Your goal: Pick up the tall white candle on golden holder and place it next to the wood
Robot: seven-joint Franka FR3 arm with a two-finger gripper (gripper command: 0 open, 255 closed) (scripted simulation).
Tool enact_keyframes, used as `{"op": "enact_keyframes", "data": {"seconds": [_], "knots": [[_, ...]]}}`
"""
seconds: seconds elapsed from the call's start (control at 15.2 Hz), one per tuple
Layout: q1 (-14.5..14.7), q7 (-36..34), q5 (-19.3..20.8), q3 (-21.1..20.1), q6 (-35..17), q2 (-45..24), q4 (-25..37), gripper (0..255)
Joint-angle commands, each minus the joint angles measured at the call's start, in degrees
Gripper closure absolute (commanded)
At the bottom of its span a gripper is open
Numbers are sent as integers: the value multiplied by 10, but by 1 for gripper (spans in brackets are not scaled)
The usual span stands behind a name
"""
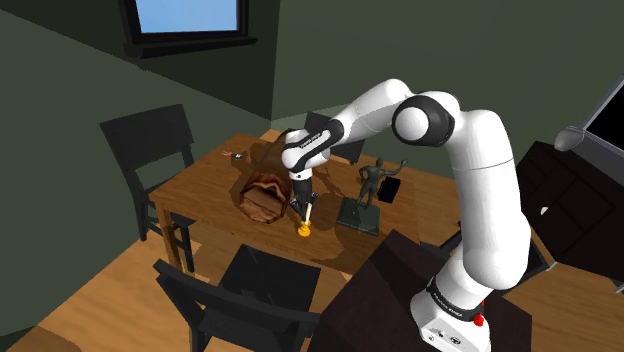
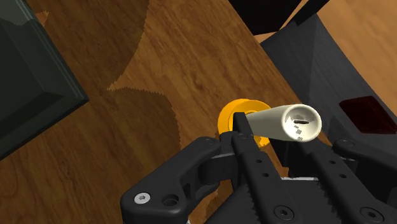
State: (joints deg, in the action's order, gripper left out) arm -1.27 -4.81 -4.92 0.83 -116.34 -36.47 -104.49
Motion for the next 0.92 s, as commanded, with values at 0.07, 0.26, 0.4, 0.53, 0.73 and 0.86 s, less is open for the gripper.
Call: {"op": "enact_keyframes", "data": {"seconds": [0.07, 0.26, 0.4, 0.53, 0.73, 0.86], "knots": [[0, 0, 0, 0, -1, -1, 0, 255], [0, 0, 0, 0, -1, -1, 0, 255], [0, 0, 0, 0, -1, -1, 0, 0], [0, 0, 0, 0, -1, -1, 0, 0], [-1, 0, 1, 1, 16, 4, 13, 0], [-2, -2, 3, 2, 52, 13, 39, 0]]}}
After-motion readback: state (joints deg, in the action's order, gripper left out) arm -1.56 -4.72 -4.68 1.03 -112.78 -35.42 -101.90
